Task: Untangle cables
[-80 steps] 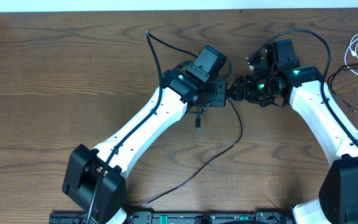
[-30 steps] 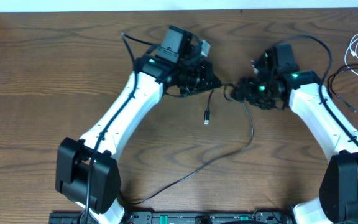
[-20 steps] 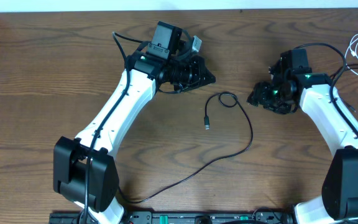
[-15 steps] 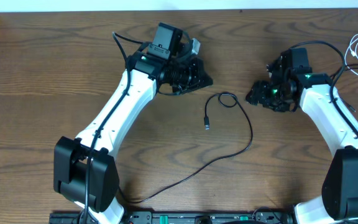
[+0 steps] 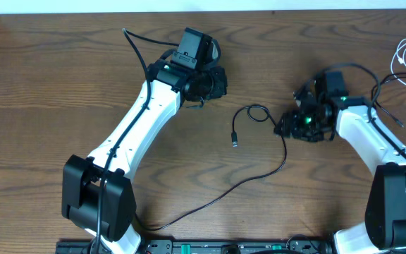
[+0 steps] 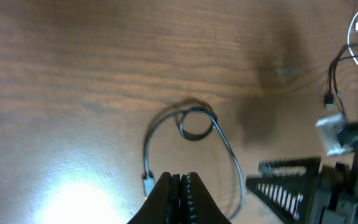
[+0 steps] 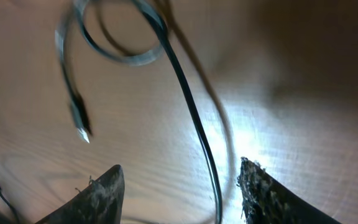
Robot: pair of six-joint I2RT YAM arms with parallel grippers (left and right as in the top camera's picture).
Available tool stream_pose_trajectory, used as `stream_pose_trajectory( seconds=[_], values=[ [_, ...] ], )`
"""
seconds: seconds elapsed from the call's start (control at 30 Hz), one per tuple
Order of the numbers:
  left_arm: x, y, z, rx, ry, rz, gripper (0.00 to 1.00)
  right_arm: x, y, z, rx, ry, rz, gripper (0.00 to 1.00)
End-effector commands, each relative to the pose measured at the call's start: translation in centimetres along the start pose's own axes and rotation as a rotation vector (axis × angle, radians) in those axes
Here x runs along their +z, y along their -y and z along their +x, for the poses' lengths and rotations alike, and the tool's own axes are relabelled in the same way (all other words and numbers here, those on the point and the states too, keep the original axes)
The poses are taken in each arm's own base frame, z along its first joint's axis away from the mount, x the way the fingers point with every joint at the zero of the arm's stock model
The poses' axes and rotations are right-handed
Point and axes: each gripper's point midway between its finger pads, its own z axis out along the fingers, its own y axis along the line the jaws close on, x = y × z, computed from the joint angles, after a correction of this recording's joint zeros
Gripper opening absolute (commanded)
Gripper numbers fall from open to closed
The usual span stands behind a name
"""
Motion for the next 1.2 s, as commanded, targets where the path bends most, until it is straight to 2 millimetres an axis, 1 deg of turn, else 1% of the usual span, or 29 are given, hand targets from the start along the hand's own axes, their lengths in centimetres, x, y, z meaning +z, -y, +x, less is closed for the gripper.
stream_pose_trajectory(
  seconds=[0.0, 0.1, 0.17, 0.3, 0.43, 0.47, 0.5, 0.53, 0.6, 0.67, 0.73, 0.8, 0.93, 0.97, 1.0, 1.1, 1.13, 1.17],
  values=[
    [-0.2, -0.3, -0.5, 0.116, 0.023, -0.021, 0.07, 1.2, 0.2, 1.4, -0.053, -0.023, -0.025, 0.53],
    [-0.2, -0.2, -0.7, 0.125, 0.03, -0.018, 0.07, 2.2, 0.6, 1.7, -0.067, -0.006, -0.026, 0.51],
    [-0.2, -0.2, -0.8, 0.127, 0.033, -0.016, 0.07, 2.7, 0.8, 1.9, -0.074, 0.009, -0.028, 0.48],
    [0.0, -0.2, -0.7, 0.128, 0.03, -0.016, 0.07, 3.5, 0.9, 2.2, -0.094, 0.026, -0.034, 0.38],
    [0.1, -0.1, -0.7, 0.129, 0.029, -0.016, 0.08, 4.0, 0.5, 2.3, -0.118, 0.033, -0.035, 0.23],
    [0.1, -0.1, -0.7, 0.129, 0.029, -0.016, 0.07, 4.0, 0.4, 2.2, -0.122, 0.037, -0.037, 0.18],
    [0.1, -0.1, -0.7, 0.129, 0.029, -0.015, 0.08, 3.9, 0.4, 2.1, -0.123, 0.042, -0.038, 0.08],
    [0.1, -0.1, -0.6, 0.129, 0.028, -0.015, 0.07, 3.9, 0.4, 2.0, -0.126, 0.047, -0.039, 0.03],
    [0.1, -0.1, -0.6, 0.128, 0.025, -0.015, 0.07, 3.9, -0.1, 1.8, -0.133, 0.055, -0.067, 0.01],
    [0.1, 0.1, -0.2, 0.127, 0.01, -0.008, 0.07, 3.5, -1.4, 1.4, -0.156, 0.068, -0.128, 0.01],
    [0.2, 0.4, 0.4, 0.123, -0.017, 0.015, 0.08, 2.6, -2.9, 1.1, -0.209, 0.084, -0.198, 0.01],
    [0.1, 1.1, 1.2, 0.117, -0.058, 0.065, 0.07, 1.3, -4.3, 0.4, -0.24, 0.117, -0.244, 0.01],
    [-0.3, 3.0, 2.9, 0.102, -0.14, 0.181, 0.08, -2.3, -7.0, -0.8, -0.31, 0.215, -0.309, 0.01],
    [-0.4, 3.2, 3.2, 0.084, -0.156, 0.195, 0.12, -3.1, -7.5, -1.1, -0.326, 0.24, -0.314, 0.01],
    [-0.4, 3.2, 3.5, 0.047, -0.171, 0.194, 0.17, -4.3, -8.1, -1.4, -0.347, 0.275, -0.319, 0.01],
    [-0.4, 3.3, 3.8, -0.026, -0.187, 0.183, 0.35, -6.4, -9.1, -1.5, -0.383, 0.336, -0.328, 0.01],
    [-0.3, 3.4, 3.9, -0.048, -0.19, 0.181, 0.39, -7.1, -9.4, -1.5, -0.393, 0.355, -0.331, 0.01],
    [-0.3, 3.4, 3.8, -0.068, -0.187, 0.172, 0.41, -7.5, -9.6, -1.5, -0.393, 0.366, -0.334, 0.01]
  ],
)
